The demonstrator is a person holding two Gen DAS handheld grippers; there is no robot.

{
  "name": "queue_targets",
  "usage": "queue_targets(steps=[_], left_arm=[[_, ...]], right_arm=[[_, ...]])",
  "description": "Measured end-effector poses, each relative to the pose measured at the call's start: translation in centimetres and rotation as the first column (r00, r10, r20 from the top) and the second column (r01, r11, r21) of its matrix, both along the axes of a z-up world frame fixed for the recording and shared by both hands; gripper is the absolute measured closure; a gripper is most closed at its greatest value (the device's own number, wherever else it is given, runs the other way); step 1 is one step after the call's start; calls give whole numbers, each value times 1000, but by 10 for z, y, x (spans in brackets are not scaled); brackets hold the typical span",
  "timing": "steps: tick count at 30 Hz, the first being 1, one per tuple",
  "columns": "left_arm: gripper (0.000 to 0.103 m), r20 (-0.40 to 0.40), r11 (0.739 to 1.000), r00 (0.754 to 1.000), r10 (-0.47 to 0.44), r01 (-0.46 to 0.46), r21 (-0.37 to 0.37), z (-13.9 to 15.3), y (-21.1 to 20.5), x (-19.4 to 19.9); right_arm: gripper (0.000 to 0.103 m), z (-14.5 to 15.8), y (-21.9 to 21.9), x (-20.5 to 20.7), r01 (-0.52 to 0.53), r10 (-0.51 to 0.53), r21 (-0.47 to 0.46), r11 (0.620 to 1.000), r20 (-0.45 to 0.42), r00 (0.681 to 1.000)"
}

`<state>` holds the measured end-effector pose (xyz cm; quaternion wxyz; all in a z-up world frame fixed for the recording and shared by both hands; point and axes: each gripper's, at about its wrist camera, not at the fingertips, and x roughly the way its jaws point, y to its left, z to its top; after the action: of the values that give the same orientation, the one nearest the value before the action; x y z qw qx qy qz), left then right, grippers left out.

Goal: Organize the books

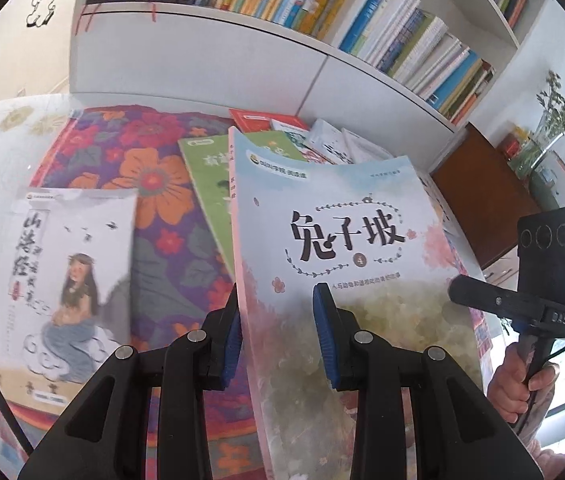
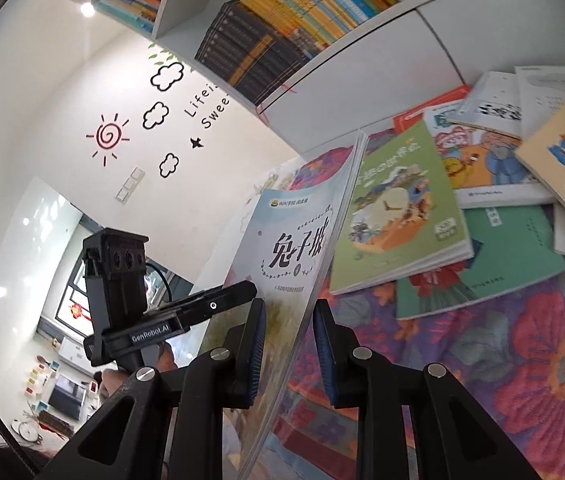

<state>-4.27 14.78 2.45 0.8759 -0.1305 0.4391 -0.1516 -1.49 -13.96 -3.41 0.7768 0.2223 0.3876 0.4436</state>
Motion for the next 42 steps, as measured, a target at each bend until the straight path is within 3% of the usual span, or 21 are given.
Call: queue_targets(steps=[7,18,30,42], left_arm=[[74,11,1000,1000,3,-3,6,11,32,7],[74,40,997,996,81,-81,4,20,111,17],[74,-67,988,988,141,-136,73,-19,175,27],[74,-151,983,974,166,-153,98,-60,206,41]], right_arm=[[78,11,31,6,-35,36,37,999,-10,999],[78,18,103,19,-120,124,88,989,-38,992],[78,-17,186,44,-197,206,81,977,-116,972],[78,-65,226,70,-187,194,53,981,-214,957]])
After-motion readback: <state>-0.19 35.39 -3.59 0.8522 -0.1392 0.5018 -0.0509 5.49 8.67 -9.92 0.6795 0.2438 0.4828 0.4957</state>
